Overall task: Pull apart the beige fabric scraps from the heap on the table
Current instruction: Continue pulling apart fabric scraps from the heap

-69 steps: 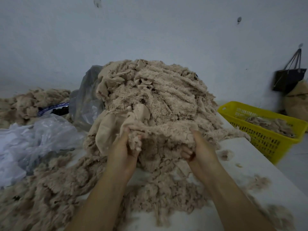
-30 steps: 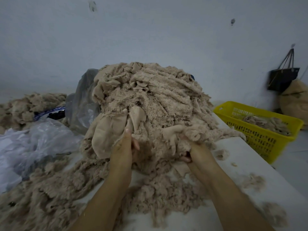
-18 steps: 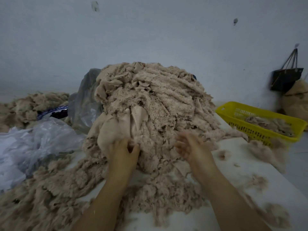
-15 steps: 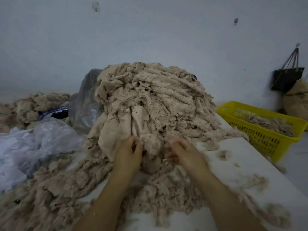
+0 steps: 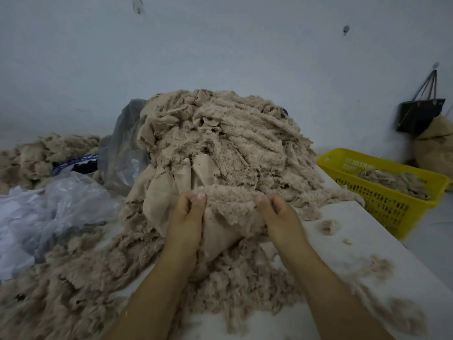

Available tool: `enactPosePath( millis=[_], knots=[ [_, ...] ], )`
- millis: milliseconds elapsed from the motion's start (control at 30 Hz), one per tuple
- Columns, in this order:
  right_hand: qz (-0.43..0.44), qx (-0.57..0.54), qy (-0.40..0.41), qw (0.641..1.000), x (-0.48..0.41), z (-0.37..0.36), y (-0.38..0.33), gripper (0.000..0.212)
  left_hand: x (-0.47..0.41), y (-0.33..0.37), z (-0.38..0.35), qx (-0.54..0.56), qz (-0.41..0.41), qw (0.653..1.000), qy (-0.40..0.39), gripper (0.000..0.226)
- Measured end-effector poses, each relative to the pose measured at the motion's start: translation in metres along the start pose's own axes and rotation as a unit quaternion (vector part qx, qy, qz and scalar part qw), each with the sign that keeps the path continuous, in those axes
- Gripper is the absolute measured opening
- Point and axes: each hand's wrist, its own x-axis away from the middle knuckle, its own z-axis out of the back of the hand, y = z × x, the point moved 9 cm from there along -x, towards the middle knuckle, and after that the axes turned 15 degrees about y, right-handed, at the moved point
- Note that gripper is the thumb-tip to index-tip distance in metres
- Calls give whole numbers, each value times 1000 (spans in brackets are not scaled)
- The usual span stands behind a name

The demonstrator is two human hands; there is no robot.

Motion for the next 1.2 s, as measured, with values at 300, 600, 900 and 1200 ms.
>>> enactPosePath(
  millis=[300,600,900,1200],
  knots=[
    [-296,-345,-37,890,10,-13,20,26,3,-2,1,-106,-26,994,-13,50],
    [-284,-488,70,823,-8,8,31,24,13,-6,-11,3,63,992,-106,46],
    [-200,-358,-24,912,0,-2,10,36,7,2,-16,-270,-177,943,-76,33],
    [80,-44,-92,992,22,-22,-29,44,26,-5,-27,5,14,991,-131,26]
  ],
)
